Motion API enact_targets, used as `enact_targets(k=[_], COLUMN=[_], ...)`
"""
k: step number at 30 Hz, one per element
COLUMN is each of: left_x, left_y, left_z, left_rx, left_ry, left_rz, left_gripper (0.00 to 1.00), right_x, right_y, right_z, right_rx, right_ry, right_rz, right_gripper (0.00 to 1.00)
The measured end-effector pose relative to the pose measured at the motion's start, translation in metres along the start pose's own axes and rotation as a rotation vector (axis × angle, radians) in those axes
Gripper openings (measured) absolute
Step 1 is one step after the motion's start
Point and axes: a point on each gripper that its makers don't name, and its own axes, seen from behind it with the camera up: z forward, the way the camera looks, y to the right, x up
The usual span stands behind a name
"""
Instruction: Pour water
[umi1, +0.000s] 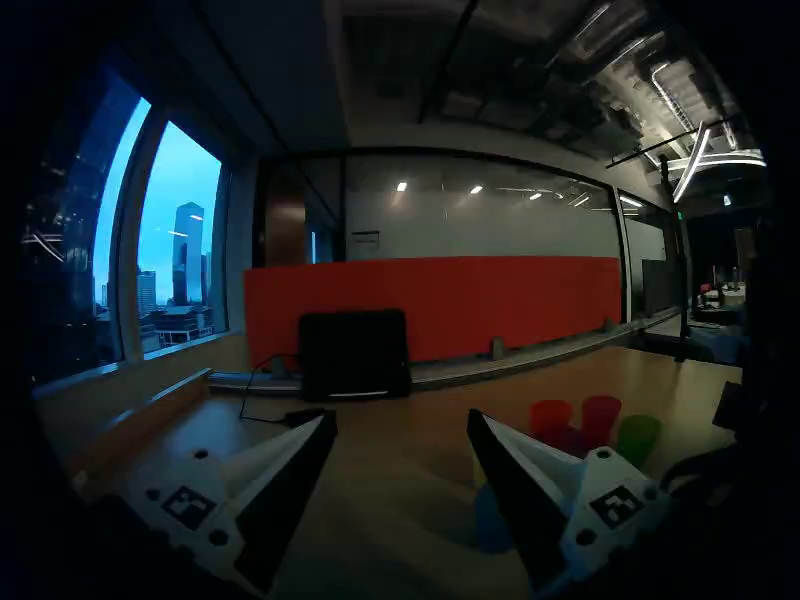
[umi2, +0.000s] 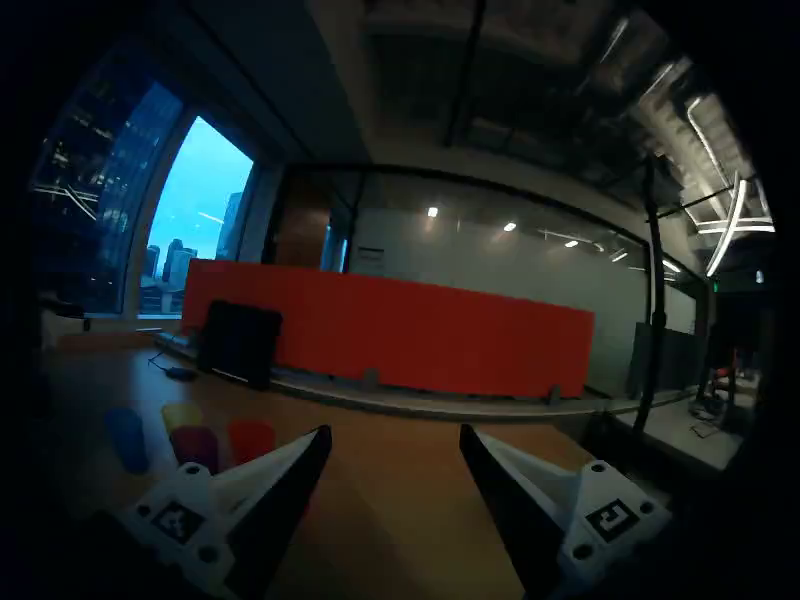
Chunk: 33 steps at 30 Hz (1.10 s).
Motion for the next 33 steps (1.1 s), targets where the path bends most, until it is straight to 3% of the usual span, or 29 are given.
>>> enact_targets(k=[11,20,26,33], left_x=[-0.009,-0.023,-0.041,-0.05], left_y=[-0.007,-0.02,-0.022,-0.027], left_z=[0.001,0.002,0.003,0.001], left_rx=[0.056,0.102,0.112,0.124], left_ry=[0.015,0.023,0.013,0.015], left_rz=[-0.004,-0.004,-0.029,-0.016], left_gripper=[0.97,0.97,0.96,0.97], right_x=[-0.005,-0.009,-0.01,-0.01], right_y=[0.009,0.019,0.022,0.024], right_z=[-0.012,-0.017,-0.018,-0.02], right_rx=[-0.039,-0.051,-0.056,-0.063], right_ry=[0.013,-0.004,-0.013,-0.017], right_rz=[0.076,0.091,0.115,0.124], right_gripper=[0.99,0.99,0.99,0.99])
